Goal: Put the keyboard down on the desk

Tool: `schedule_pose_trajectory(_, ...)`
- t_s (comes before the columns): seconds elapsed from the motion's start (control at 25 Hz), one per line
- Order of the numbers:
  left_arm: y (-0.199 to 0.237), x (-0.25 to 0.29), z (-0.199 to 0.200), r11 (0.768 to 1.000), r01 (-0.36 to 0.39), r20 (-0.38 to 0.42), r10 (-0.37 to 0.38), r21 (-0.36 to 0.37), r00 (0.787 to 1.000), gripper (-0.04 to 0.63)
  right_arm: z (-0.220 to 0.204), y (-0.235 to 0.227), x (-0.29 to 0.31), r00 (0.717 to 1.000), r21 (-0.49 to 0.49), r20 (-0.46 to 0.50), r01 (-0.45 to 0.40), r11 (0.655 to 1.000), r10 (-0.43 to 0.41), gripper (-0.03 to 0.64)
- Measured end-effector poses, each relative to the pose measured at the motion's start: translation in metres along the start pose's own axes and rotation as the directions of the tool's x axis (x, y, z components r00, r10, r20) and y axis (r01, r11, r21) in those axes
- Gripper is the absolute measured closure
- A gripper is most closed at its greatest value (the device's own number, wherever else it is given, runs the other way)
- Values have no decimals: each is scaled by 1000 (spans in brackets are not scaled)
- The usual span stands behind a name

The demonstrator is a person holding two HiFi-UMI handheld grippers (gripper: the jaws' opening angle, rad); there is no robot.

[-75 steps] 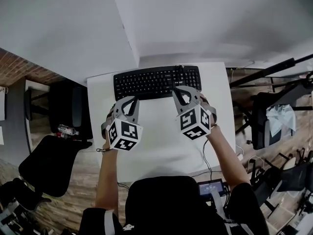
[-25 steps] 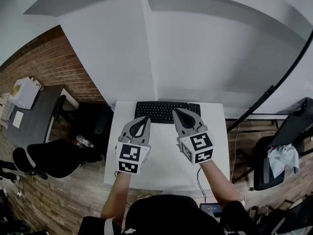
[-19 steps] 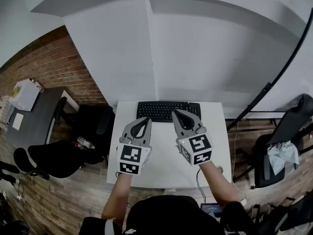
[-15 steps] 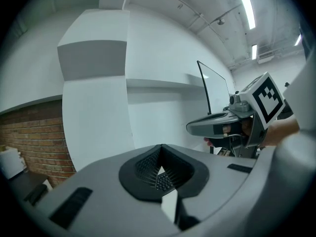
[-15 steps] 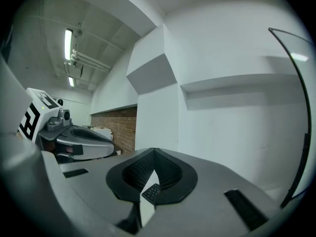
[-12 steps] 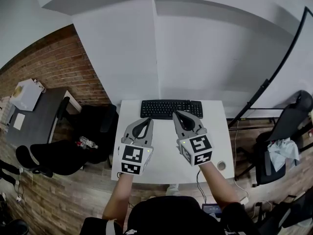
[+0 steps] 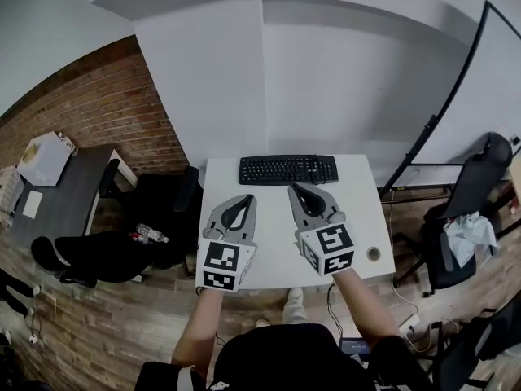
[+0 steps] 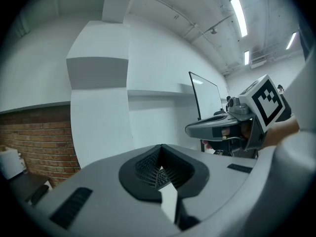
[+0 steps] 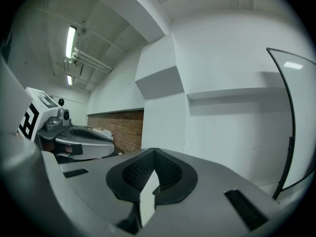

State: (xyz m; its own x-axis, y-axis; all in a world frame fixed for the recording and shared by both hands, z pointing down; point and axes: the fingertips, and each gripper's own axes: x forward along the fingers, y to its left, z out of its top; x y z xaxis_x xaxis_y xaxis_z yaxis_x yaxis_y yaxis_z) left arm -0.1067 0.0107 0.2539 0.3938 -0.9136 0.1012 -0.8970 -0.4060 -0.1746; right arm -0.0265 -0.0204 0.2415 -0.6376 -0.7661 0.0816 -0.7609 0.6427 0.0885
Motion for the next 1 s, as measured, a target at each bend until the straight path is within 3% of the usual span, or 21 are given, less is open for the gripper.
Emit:
schedule_pose_trajectory(0.52, -1, -55, -3, 998, 30, 48, -27, -58, 998, 582, 2, 43, -34, 998, -13, 9, 54, 998, -54, 575)
schedule_pose_trajectory(1.0, -30, -38, 10, 997, 69, 71, -66, -43, 995, 581, 5, 21, -53, 996, -21, 18, 86, 996, -86, 575)
